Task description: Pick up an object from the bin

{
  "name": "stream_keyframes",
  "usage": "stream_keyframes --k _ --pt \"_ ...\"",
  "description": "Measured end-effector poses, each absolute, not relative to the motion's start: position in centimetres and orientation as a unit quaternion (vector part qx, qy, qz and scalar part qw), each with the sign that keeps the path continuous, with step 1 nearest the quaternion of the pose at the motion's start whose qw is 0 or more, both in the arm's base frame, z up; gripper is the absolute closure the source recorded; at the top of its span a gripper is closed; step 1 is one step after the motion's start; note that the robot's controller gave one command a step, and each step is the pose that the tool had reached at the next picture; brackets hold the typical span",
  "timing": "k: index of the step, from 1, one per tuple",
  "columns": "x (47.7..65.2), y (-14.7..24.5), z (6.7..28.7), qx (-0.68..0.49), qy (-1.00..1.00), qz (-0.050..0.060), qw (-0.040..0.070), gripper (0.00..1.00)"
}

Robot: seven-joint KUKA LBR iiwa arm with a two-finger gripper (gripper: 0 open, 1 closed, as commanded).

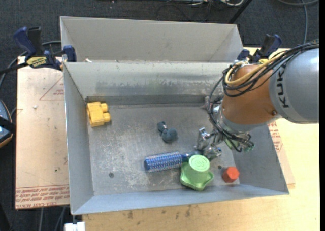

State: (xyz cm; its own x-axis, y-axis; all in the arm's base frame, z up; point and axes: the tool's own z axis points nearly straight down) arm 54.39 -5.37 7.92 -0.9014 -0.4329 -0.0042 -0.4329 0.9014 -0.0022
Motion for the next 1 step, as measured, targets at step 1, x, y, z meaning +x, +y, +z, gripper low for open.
stream_keyframes --k 1 --pt "57.87 -11.99 22.86 -0.348 0.937 -0.003 0.004 1.00"
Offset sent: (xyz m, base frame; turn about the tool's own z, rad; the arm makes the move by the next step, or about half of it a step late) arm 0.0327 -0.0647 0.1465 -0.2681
